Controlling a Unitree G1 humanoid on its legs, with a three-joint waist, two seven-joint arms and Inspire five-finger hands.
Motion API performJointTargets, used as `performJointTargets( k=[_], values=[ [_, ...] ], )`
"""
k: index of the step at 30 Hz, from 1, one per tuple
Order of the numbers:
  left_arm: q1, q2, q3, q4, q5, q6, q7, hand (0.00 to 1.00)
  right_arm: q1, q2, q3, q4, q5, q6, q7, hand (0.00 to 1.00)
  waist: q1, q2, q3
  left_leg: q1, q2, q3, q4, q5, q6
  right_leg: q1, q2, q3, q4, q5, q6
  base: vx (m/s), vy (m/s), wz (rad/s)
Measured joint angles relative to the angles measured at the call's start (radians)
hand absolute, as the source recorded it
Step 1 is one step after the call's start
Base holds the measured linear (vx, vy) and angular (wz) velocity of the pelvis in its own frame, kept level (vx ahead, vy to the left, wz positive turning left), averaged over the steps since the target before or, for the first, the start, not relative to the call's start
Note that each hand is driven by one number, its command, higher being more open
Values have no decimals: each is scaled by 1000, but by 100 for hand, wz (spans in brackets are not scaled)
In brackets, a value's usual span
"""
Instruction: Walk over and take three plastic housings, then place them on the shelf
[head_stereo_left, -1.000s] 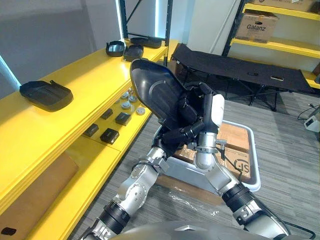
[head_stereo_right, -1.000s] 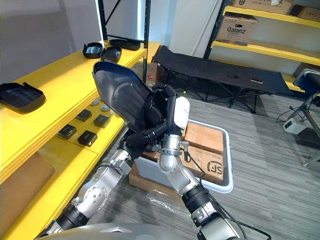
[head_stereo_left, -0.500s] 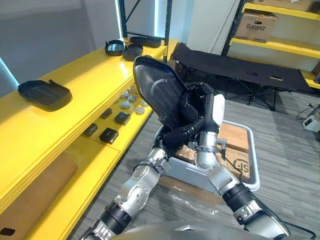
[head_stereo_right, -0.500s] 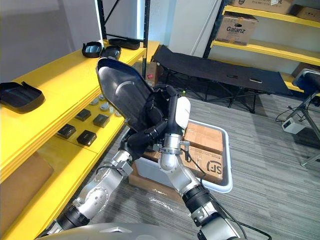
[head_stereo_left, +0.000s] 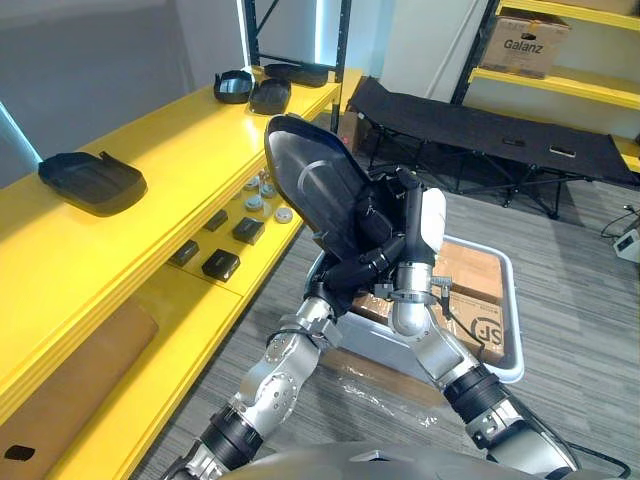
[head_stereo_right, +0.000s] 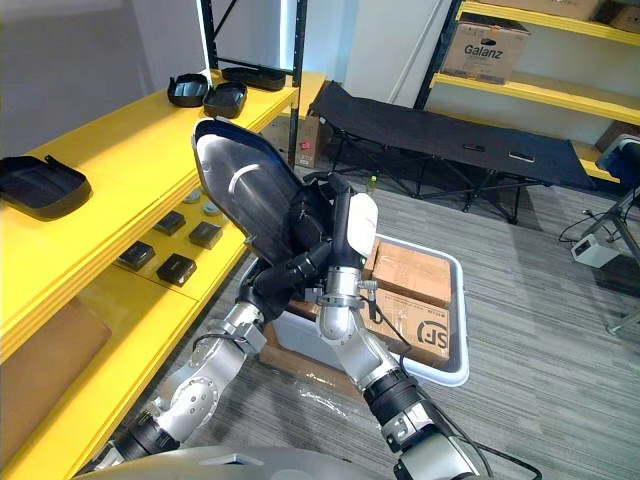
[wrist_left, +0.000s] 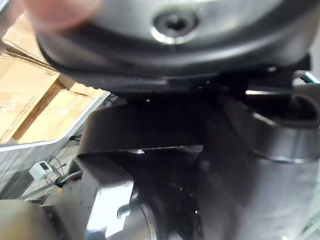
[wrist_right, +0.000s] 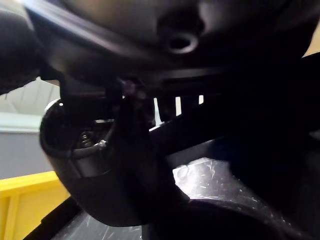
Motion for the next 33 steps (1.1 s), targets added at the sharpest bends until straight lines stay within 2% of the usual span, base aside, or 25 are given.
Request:
performJointTargets(
  k=[2,7,9,18,19,29,33],
  values=[
    [11,-2,0,0,-27,0,-8,100,24,2,2,0,2,-15,-9,0,1,-2,2,0,0,1,-1,-1,-1,-1,0,0,0,0,-1,0,0,0],
    [44,-15,78,-1,-93,-1,3,100,72,45,4,1,21,-66,-61,0,-5,-8,10,0,1,2,-1,-2,-1,-2,1,0,0,1,1,0,0,0],
    [44,-15,93,-1,-102,-22,13,100,83,45,4,2,33,-100,-66,0,-3,-16,14,0,1,2,-1,-2,-1,-1,1,0,0,-1,-1,0,0,0],
    [44,-15,91,-1,-119,-41,71,100,110,45,4,6,43,-121,-66,0,-9,-20,15,0,1,3,0,-2,-1,-2,1,0,0,-2,-3,0,0,0],
    [44,-15,91,-1,-119,-41,75,0,115,45,5,6,43,-121,-66,0,-12,-20,15,0,1,3,0,-2,-1,-2,1,0,0,-2,-3,0,0,0],
    [44,-15,93,-1,-88,-41,84,0,131,36,5,6,45,-121,-66,0,-23,-19,13,0,1,3,1,-2,-1,-2,1,0,0,-2,-3,0,0,0],
    [44,-13,127,-1,-64,-51,130,0,139,38,44,-13,42,-163,-67,0,-26,-19,11,0,1,3,2,-2,-1,-2,1,0,0,-2,-3,0,0,0]
  ],
)
